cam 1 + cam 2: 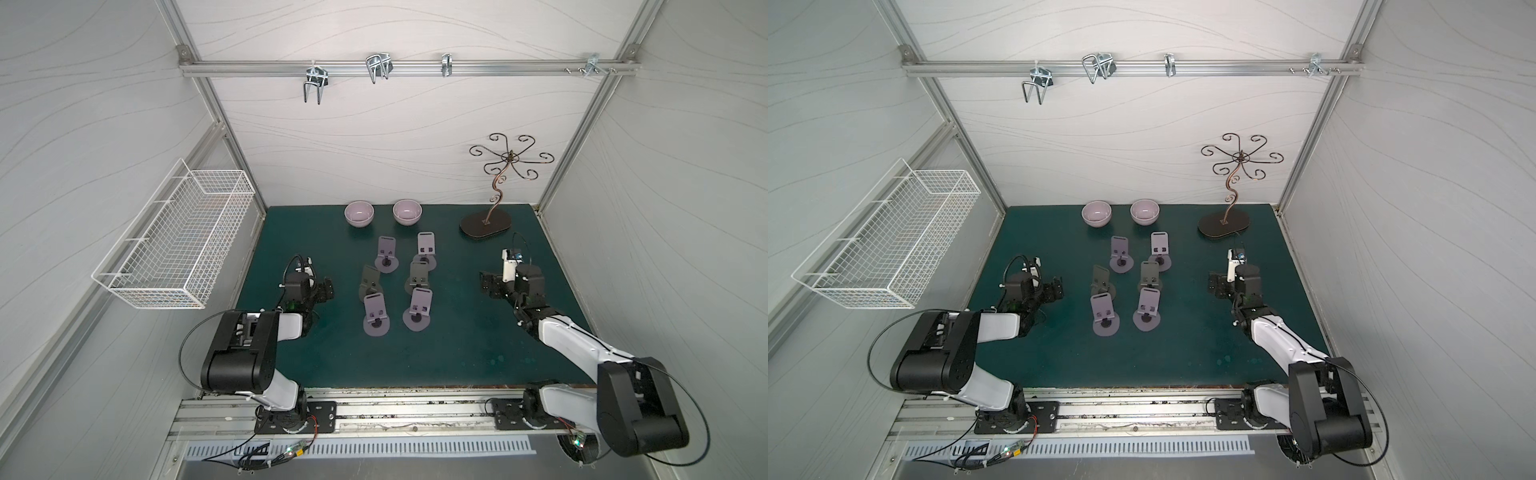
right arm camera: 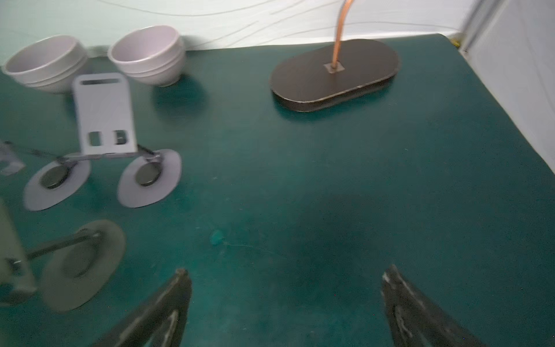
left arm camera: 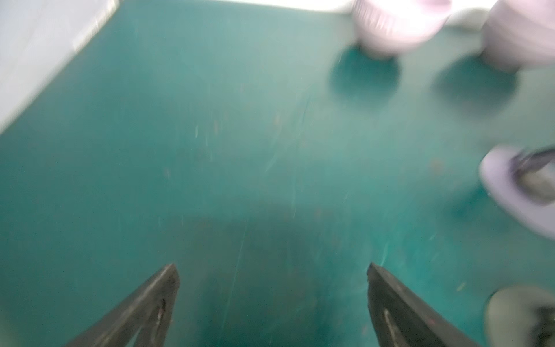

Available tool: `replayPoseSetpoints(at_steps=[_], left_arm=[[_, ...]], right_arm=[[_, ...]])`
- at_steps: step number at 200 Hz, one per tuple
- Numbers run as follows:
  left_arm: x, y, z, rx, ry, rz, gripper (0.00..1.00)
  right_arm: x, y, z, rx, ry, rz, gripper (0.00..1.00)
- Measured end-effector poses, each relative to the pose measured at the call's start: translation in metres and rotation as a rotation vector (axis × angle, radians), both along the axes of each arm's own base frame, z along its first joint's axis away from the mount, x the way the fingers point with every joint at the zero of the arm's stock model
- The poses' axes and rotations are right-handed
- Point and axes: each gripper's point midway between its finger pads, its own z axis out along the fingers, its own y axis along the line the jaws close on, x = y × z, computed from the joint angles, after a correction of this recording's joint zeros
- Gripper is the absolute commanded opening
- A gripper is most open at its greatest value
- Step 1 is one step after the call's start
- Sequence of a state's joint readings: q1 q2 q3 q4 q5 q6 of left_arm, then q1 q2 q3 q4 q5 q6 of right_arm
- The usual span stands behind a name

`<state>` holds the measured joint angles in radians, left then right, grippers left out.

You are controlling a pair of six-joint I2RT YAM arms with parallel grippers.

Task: Open the phone stand
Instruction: Reset both arms

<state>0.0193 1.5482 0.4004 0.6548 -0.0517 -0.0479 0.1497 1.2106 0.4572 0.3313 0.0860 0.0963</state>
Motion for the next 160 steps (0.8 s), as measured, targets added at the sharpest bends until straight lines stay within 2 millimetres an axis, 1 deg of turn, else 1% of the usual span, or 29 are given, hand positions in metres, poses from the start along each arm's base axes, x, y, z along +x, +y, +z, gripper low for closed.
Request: replayPoseSetpoints(at_steps=[7, 15, 25, 44, 62, 76, 94, 108, 119, 125, 134, 160], left_arm=[[0.0, 0.0, -0.002, 0.001, -0.001, 0.002, 1.0], [0.001, 0.001, 0.0, 0.002, -0.01, 0.002, 1.0], [0.004, 0.001, 0.005, 0.004, -0.031, 0.004, 1.0], [0.009, 0.001, 0.012, 0.005, -0.066, 0.005, 1.0], [0.01, 0.002, 0.014, 0.006, -0.073, 0.007, 1.0], [0.01, 0.002, 0.015, 0.007, -0.076, 0.008, 1.0], [0.01, 0.002, 0.015, 0.007, -0.077, 0.008, 1.0], [0.01, 0.002, 0.015, 0.007, -0.078, 0.009, 1.0], [0.01, 0.002, 0.015, 0.008, -0.078, 0.01, 1.0], [0.011, 0.002, 0.015, 0.008, -0.079, 0.01, 1.0], [0.011, 0.003, 0.015, 0.009, -0.079, 0.011, 1.0], [0.011, 0.003, 0.016, 0.009, -0.084, 0.011, 1.0]], right_arm=[[0.004, -0.009, -0.002, 0.0, -0.012, -0.026, 0.99], [0.008, -0.012, -0.004, 0.002, -0.016, -0.033, 0.99], [0.014, -0.01, -0.006, -0.005, -0.015, -0.016, 0.99], [0.027, -0.006, -0.001, -0.017, -0.036, 0.018, 0.99], [0.029, -0.003, -0.002, -0.008, -0.07, 0.043, 0.99], [0.024, -0.001, -0.013, -0.015, -0.058, 0.064, 0.99], [0.02, -0.001, -0.026, -0.023, -0.088, 0.077, 0.99], [0.017, -0.001, -0.044, -0.024, -0.088, 0.086, 0.99], [0.015, -0.002, -0.062, -0.025, -0.04, 0.091, 0.99], [0.015, -0.002, -0.066, -0.026, -0.027, 0.094, 0.99], [0.018, 0.0, -0.063, -0.027, -0.036, 0.106, 0.99], [0.037, 0.005, -0.038, -0.035, -0.114, 0.126, 0.99]])
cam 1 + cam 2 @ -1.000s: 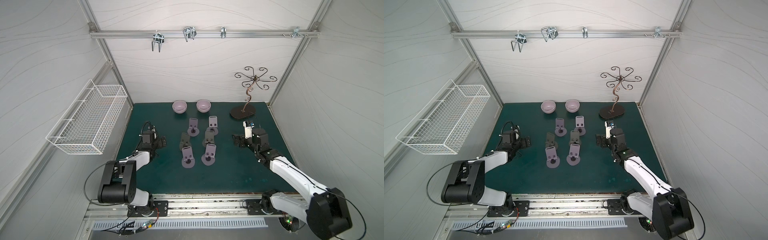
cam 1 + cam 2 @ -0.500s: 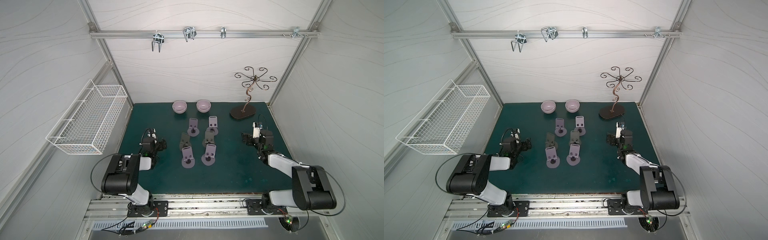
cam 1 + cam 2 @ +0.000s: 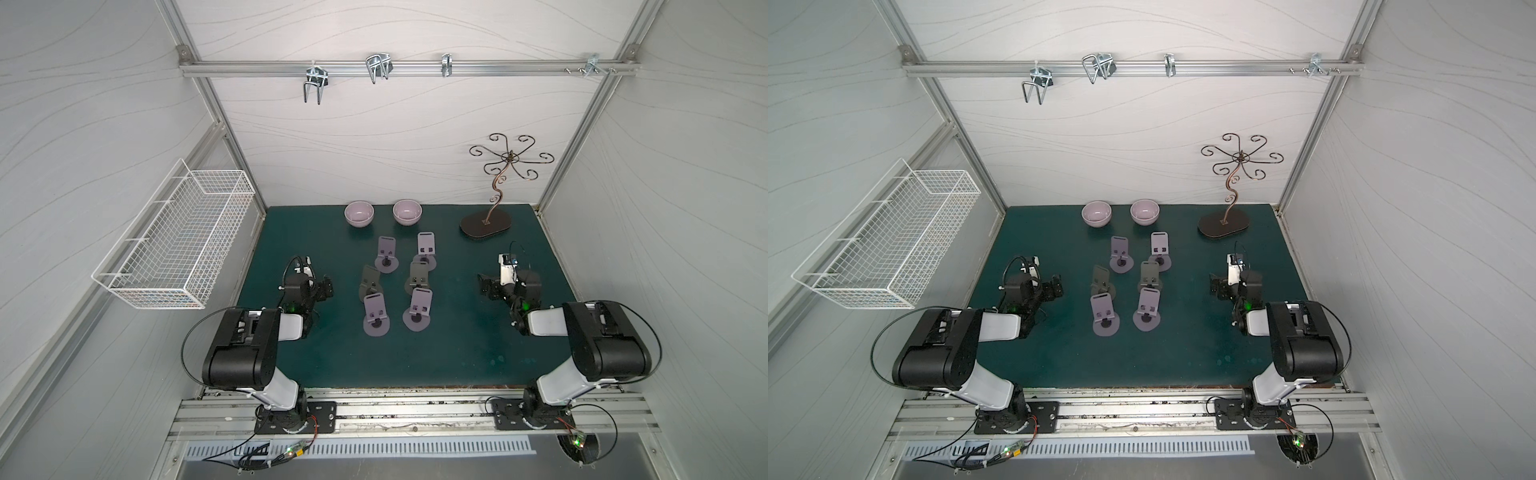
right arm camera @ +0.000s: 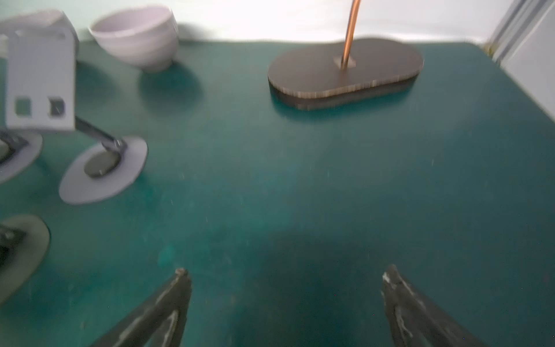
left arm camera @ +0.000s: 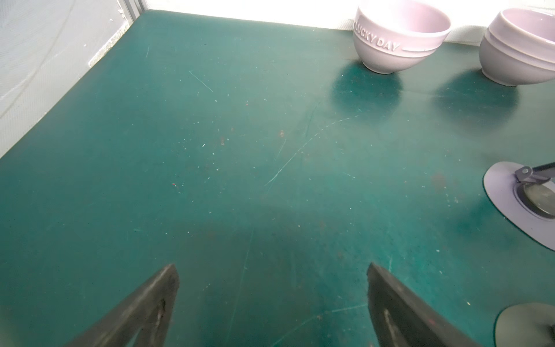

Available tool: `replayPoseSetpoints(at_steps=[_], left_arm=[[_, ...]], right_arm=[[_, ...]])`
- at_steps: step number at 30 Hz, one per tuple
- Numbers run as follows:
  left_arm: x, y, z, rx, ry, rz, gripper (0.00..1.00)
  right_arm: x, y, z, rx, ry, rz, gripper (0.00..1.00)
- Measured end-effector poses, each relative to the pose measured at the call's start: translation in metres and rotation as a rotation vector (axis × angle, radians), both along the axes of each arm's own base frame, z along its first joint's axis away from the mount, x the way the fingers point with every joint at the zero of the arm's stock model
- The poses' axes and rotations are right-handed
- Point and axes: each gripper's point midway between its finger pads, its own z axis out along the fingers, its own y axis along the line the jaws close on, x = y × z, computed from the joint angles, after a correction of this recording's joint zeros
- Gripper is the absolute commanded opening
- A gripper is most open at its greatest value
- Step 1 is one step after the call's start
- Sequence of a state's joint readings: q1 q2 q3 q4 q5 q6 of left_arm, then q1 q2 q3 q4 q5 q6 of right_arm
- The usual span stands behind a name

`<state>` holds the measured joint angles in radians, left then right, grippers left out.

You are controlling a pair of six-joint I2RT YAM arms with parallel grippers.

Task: Open the phone stand
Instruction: Reset both arms

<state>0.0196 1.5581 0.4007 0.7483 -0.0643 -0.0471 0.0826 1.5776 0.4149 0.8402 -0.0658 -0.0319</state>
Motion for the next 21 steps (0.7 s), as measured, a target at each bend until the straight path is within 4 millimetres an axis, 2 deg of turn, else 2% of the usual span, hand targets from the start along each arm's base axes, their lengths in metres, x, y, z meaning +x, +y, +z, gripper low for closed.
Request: replayPoseSetpoints(at_steps=[6, 21], left_arm=[[0.0005, 0.0, 0.001, 0.0, -0.005, 0.0, 1.0], [0.0006, 0.0, 0.0012, 0.0, -0.005, 0.0, 1.0]], right_arm=[[-0.004, 0.0053, -0.0013, -0.016, -0.008, 0.026, 0.99], [0.0015, 0.0039, 0.0025, -0.01, -0.004, 0.028, 0.99]])
